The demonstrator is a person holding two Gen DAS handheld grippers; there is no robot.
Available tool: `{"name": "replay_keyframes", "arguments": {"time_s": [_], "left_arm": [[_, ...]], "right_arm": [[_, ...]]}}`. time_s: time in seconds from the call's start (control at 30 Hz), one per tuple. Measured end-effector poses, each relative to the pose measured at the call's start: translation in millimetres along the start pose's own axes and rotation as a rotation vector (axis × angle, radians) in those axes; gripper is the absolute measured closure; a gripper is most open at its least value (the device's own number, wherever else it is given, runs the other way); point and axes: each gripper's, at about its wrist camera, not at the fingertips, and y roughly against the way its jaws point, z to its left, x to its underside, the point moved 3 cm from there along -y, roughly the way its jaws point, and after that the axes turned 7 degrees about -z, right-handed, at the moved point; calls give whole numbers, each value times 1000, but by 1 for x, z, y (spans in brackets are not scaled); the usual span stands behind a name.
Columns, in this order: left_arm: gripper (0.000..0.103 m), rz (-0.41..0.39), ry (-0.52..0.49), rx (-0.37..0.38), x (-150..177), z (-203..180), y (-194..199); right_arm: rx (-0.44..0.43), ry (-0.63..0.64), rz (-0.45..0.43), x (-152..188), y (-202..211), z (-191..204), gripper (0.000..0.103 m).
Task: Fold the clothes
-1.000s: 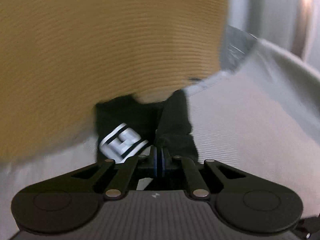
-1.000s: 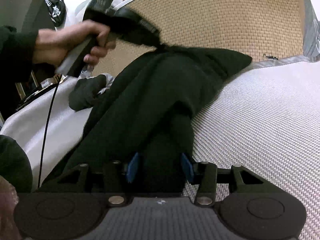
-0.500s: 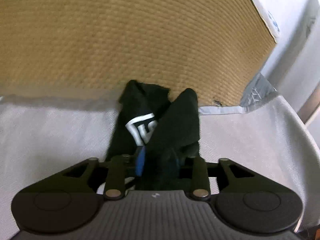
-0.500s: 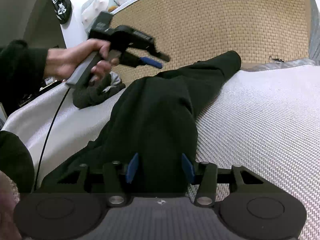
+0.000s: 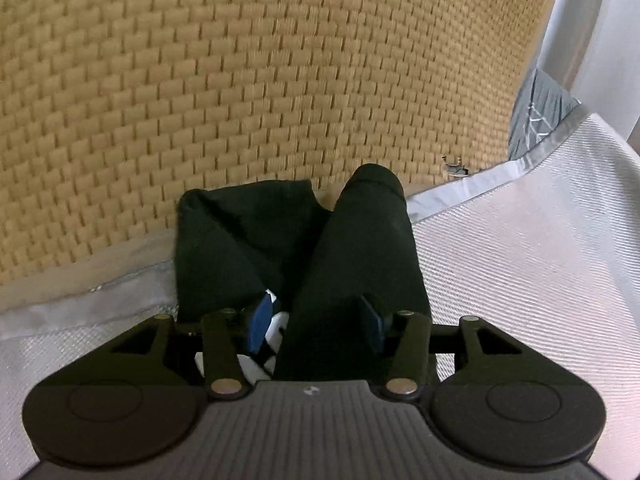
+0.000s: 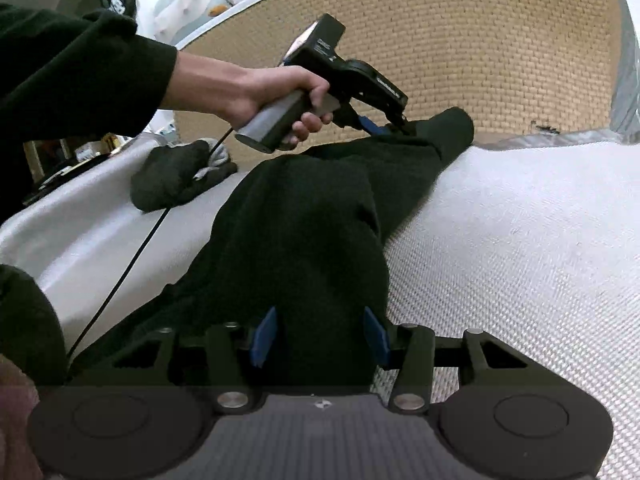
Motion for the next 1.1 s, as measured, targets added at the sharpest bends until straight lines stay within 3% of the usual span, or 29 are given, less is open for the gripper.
{"name": "replay_keyframes", "arguments": {"time_s": [0.07, 0.17, 0.23, 0.4, 0.67, 0.8, 0.97, 1.1], "left_arm": [[60, 8, 33, 11, -3, 4, -4], [90, 8, 89, 43, -4, 9, -4], [97, -12, 91, 58, -5, 9, 1], [98, -110, 72, 74, -11, 3, 25], [98, -250, 77, -104, -22, 31, 68], [98, -230, 140, -197, -15, 64, 71], [96, -157, 232, -179, 6, 79, 53], [70, -158, 213, -123, 8, 77, 64]], "right_arm": [[11, 27, -8, -2, -1, 3, 51], [2, 18, -9, -3, -5, 2, 51], [3, -8, 3, -2, -8, -2, 51], [7, -5, 5, -2, -9, -6, 51], [17, 7, -14, -7, -4, -6, 51], [8, 11, -16, -9, -4, -6, 51], [-8, 36, -5, -10, -8, -2, 51], [-11, 71, 0, -7, -9, -2, 51]]}}
